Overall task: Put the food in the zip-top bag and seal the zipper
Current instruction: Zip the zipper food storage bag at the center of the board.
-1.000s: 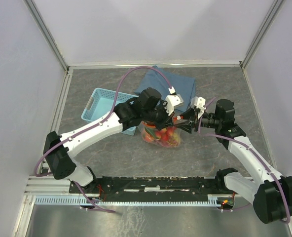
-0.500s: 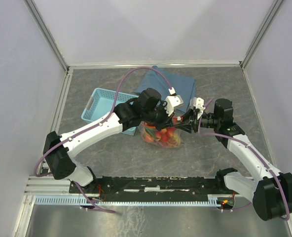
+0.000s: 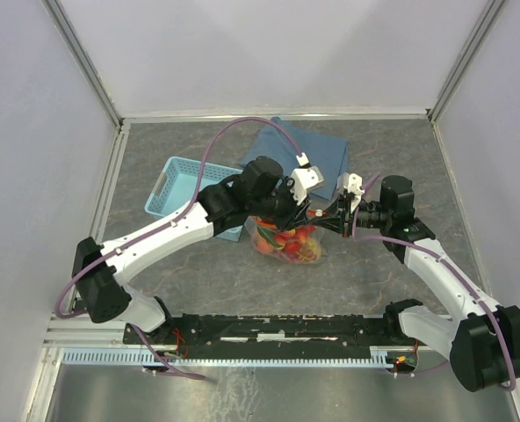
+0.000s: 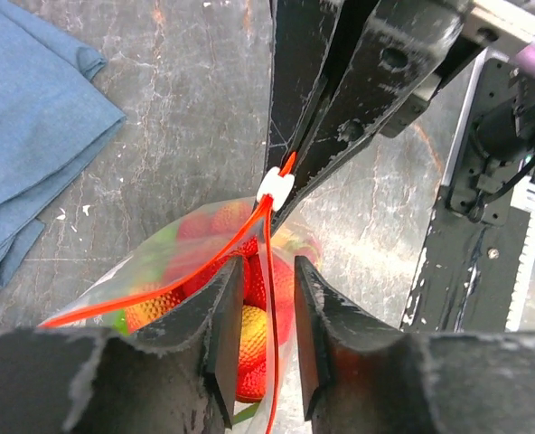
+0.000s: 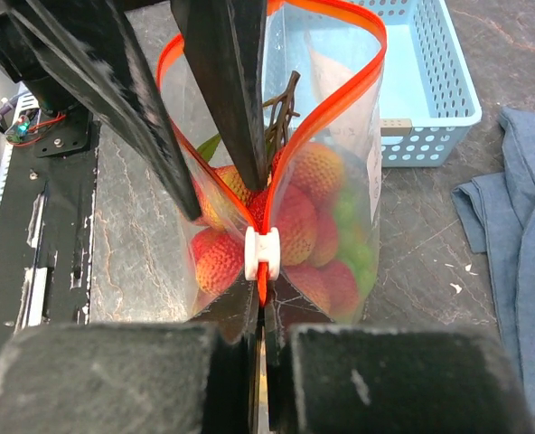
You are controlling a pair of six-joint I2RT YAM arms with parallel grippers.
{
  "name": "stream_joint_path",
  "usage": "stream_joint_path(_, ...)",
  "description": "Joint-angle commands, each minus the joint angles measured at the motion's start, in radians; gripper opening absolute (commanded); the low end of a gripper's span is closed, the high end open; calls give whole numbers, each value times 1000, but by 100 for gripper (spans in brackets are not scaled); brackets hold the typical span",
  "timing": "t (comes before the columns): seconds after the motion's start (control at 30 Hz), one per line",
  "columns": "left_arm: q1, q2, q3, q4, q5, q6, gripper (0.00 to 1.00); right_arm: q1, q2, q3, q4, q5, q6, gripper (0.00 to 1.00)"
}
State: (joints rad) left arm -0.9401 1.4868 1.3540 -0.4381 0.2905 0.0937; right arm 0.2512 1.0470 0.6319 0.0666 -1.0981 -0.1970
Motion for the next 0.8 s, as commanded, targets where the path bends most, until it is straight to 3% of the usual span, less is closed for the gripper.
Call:
stream_joint_path(0.0,-5,-68,14,76,-5,68,41,4,-22,61,0,-21,10,2)
stream_joint_path(0.13,-5,-62,20,108,22,93,57,4,-19,75,-9,1,41,2)
stream_joint_path(0.27,-3,-36,31,136,59,119,63,3,-10,88,-31,-17,50,2)
stream_joint_path(0.57,-1,57,106,98,168,188,64,4,-21,103,-124,-56,-35,2)
stream_joint_path(0.77,15,101,126,83,245,201,55,3,-9,105,-126,-66,-42,2)
